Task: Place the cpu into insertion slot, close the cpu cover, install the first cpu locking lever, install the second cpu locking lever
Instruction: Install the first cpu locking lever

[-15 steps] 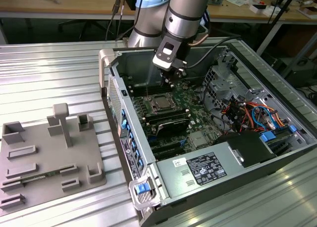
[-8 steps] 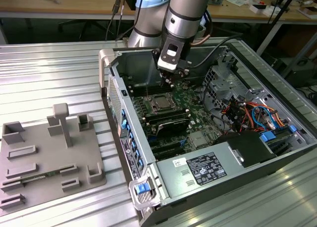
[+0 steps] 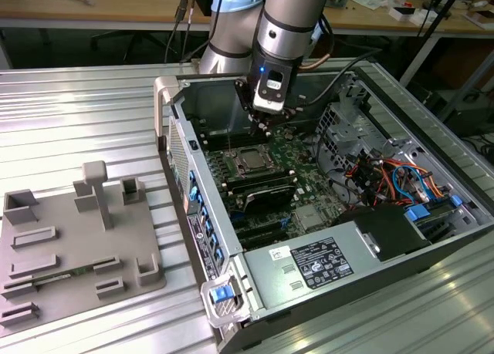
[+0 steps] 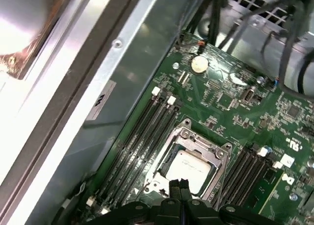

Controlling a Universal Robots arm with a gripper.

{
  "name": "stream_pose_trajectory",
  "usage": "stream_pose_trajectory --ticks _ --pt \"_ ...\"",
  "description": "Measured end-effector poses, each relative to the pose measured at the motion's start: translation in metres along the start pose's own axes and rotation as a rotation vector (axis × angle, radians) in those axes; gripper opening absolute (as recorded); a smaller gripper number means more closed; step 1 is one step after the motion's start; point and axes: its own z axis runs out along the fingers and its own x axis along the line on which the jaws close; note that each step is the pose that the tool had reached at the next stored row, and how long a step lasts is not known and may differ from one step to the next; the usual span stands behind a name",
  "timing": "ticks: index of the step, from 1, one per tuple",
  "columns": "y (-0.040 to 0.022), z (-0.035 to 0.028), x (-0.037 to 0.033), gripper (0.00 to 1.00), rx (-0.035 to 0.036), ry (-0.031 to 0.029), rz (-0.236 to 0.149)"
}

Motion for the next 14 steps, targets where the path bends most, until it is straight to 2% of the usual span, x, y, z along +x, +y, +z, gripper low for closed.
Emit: stream_pose_trajectory --ticks 1,6,7,14 --pt "0.0000 0.0000 0.0000 0.11 0.0004 0.0007 -0.031" --pt "0.0000 0.0000 0.0000 0.11 0.0016 0.0034 -0.136" --pt "0.0000 0.0000 0.0000 0.11 0.0021 0.0042 -0.171" --pt "0.0000 0.0009 0.0000 0.11 0.0036 0.0079 -0.314"
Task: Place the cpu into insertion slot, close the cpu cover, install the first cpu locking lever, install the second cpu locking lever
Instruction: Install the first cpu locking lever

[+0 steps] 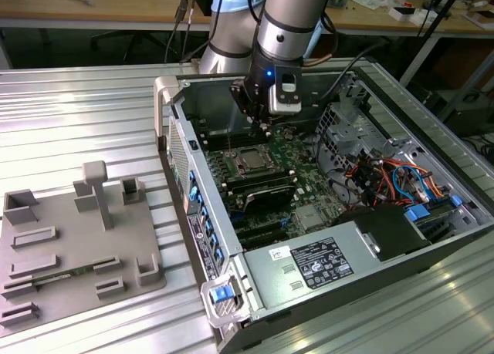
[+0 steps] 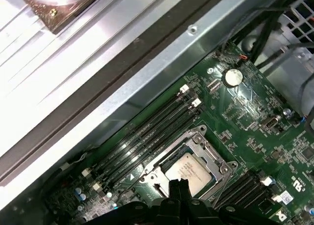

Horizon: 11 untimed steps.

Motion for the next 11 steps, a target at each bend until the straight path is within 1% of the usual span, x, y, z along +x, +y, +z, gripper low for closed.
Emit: stream_pose_trajectory --ticks 3,4,5,9,10,11 --pt "0.0000 0.0004 0.0000 0.11 0.0007 0.0014 -0.055" --pt "0.0000 0.0008 0.0000 0.11 0.0012 0.0027 -0.104" --pt "0.0000 0.0008 0.0000 0.11 0.0015 0.0031 -0.122" --pt "-0.0001 0.0010 0.0001 0.11 0.0014 0.0034 -0.131" --pt "-0.0011 0.0009 0.0011 0.11 0.0015 0.0037 -0.143" --pt "-0.0016 0.0009 0.0017 0.11 0.0020 0.0043 -0.166"
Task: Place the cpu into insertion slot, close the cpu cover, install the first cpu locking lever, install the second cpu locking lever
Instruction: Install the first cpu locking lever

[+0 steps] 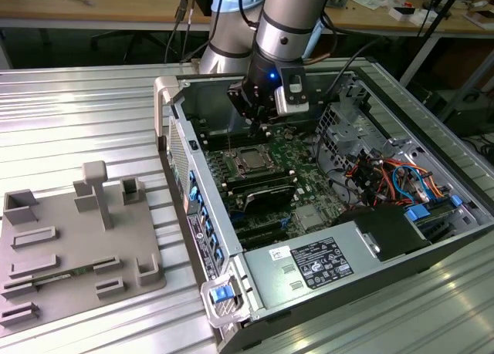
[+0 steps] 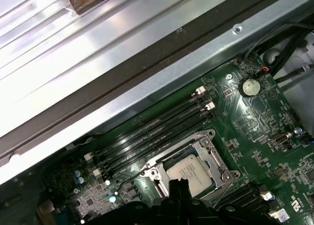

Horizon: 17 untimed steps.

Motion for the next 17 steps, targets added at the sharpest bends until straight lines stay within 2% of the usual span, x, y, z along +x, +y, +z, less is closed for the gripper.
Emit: stream_pose_trajectory --ticks 4,10,17 --pt "-0.0032 0.0000 0.0037 0.11 0.0003 0.0006 -0.025" --pt "-0.0115 -0.0002 0.0105 0.11 0.0006 0.0014 -0.057" --pt "-0.0168 -0.0002 0.0120 0.11 0.0011 0.0030 -0.122"
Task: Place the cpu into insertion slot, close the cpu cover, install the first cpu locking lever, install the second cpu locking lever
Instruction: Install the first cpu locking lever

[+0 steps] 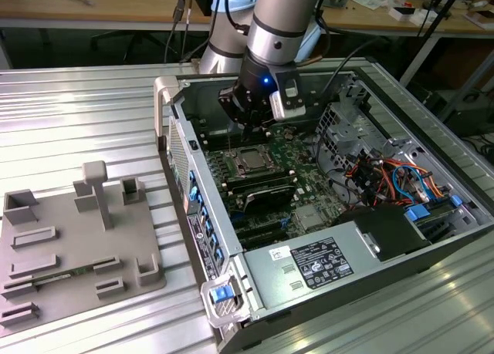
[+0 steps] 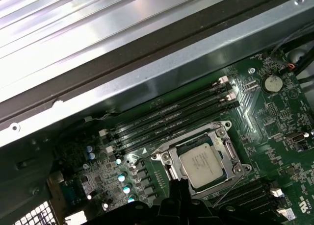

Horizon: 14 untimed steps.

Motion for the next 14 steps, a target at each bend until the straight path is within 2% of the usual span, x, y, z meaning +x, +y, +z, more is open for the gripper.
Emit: stream_pose_trajectory --ticks 6,14 --pt "-0.0007 -0.0001 0.0011 0.11 0.0012 0.0023 -0.091" --pt "-0.0083 -0.0001 0.0134 0.11 0.0014 0.0028 -0.111"
